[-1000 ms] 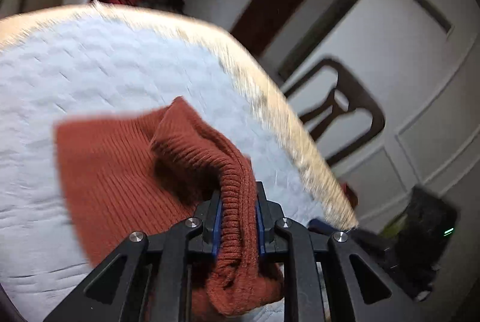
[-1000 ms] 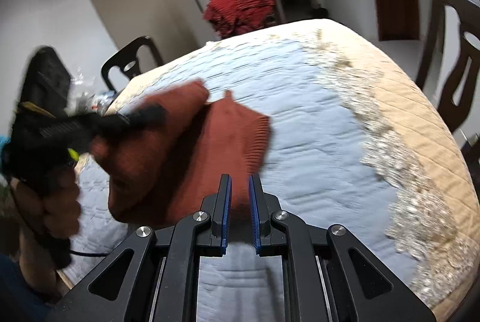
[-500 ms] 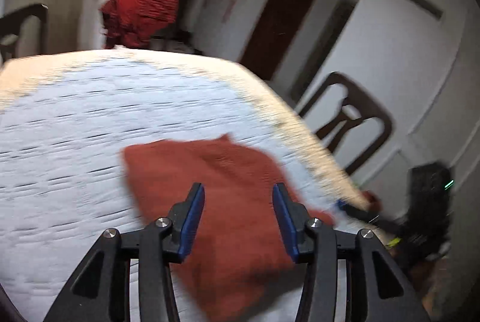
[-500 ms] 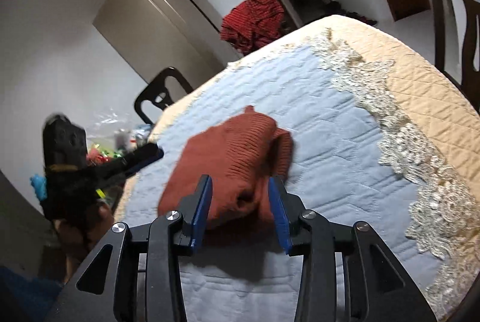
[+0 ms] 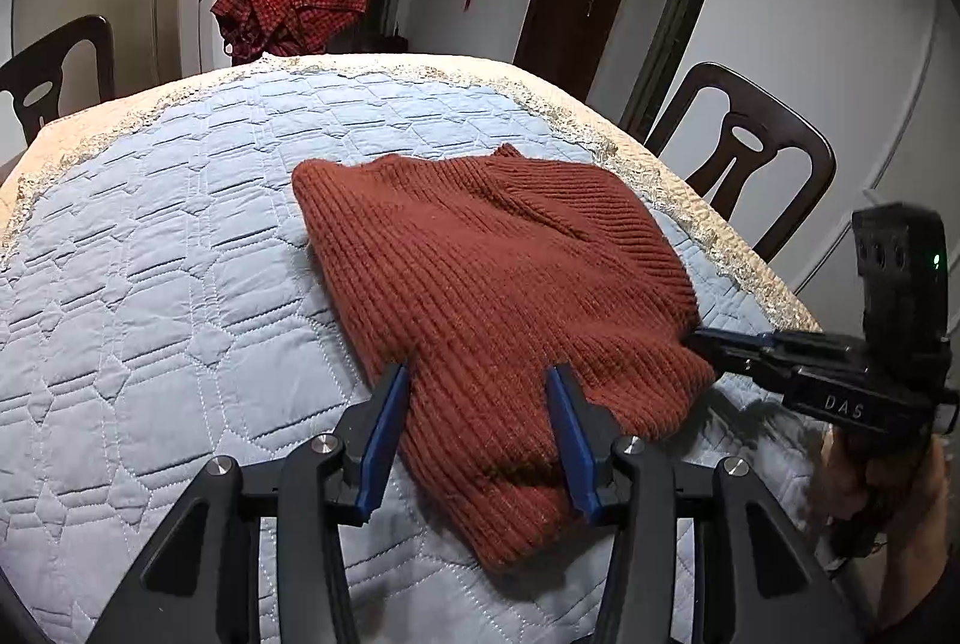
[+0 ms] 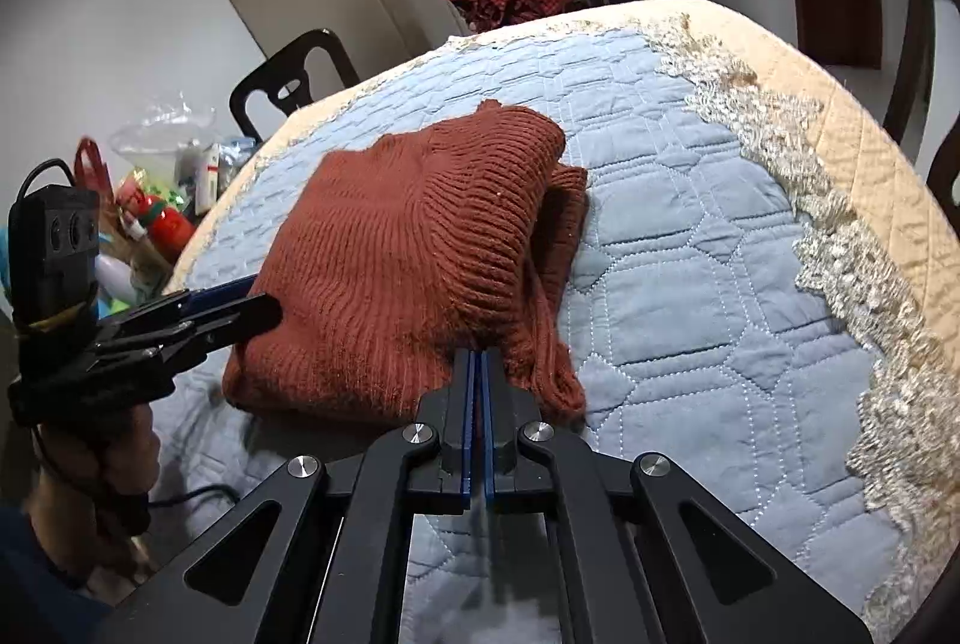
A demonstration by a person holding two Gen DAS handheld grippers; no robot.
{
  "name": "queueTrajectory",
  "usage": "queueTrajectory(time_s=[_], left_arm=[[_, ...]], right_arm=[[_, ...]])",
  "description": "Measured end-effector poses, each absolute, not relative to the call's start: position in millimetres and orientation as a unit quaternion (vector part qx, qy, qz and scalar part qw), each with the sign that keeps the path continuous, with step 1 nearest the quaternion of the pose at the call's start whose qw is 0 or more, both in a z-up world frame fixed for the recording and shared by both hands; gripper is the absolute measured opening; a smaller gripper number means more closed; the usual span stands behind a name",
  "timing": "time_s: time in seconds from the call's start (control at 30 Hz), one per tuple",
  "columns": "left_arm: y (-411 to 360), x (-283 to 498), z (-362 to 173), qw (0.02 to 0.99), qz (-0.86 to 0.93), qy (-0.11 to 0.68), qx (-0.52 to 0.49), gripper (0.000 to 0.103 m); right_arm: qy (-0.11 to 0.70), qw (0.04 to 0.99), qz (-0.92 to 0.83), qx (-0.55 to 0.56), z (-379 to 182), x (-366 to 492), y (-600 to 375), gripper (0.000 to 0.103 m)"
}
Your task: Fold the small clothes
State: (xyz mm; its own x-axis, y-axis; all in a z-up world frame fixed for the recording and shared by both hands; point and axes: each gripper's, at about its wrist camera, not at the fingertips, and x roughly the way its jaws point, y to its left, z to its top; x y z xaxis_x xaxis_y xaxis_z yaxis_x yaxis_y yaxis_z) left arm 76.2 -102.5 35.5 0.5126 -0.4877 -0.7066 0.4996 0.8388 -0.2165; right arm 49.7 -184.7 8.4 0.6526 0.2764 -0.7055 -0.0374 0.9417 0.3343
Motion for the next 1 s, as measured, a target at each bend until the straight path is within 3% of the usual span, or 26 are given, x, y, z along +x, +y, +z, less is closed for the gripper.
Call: queueTrajectory(time_s=[0.3, 0.7, 1.0], left_arm=[[-110.7, 77.1, 58.7, 0.89, -0.256, 0.376, 0.022, 0.05], [-139.4, 110.5, 40.7, 0.896, -0.208, 0.388, 0.056, 0.05], [-131.4, 106.5, 43.4, 0.894, -0.214, 0.391, 0.047, 0.05]], right_arm=[[0.36, 0.921, 0.092, 0.117, 43.8, 56.3, -176.9, 0.003], [0.401, 0.907, 0.074, 0.105, 11.9, 111.3, -177.6, 0.003], [0.387, 0.911, 0.085, 0.11, 19.9, 101.6, -180.1, 0.003]])
